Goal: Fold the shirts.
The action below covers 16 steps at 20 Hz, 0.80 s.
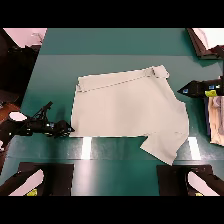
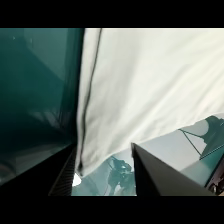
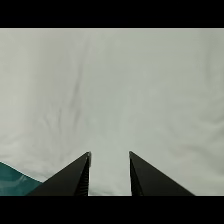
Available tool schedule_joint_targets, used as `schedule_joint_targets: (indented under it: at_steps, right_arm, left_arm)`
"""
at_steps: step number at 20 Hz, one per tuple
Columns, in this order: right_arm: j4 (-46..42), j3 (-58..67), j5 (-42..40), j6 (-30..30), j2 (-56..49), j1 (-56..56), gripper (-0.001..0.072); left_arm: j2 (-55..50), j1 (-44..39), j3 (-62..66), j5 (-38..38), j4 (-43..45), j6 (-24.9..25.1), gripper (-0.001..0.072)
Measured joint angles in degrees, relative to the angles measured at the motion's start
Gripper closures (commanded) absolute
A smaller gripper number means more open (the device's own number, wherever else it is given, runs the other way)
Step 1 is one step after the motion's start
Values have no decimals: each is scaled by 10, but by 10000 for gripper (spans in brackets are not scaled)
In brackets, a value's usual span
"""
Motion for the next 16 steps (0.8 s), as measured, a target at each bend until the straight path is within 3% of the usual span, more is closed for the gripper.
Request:
schedule_joint_targets:
  at_steps: [2, 5, 7, 16]
  right_arm:
    - [0, 0, 0, 0, 0, 0, 429]
    - [0, 0, -1, 0, 0, 0, 428]
    - [0, 0, -3, 0, 0, 0, 428]
    - [-6, -37, 44, 6, 13, -80, 424]
  left_arm:
    - [-2, 0, -1, 8, 0, 1, 553]
    - [-5, 0, -1, 7, -2, 9, 554]
    - [-6, 0, -1, 1, -5, 13, 683]
    - [-5, 0, 65, -38, -10, 27, 684]
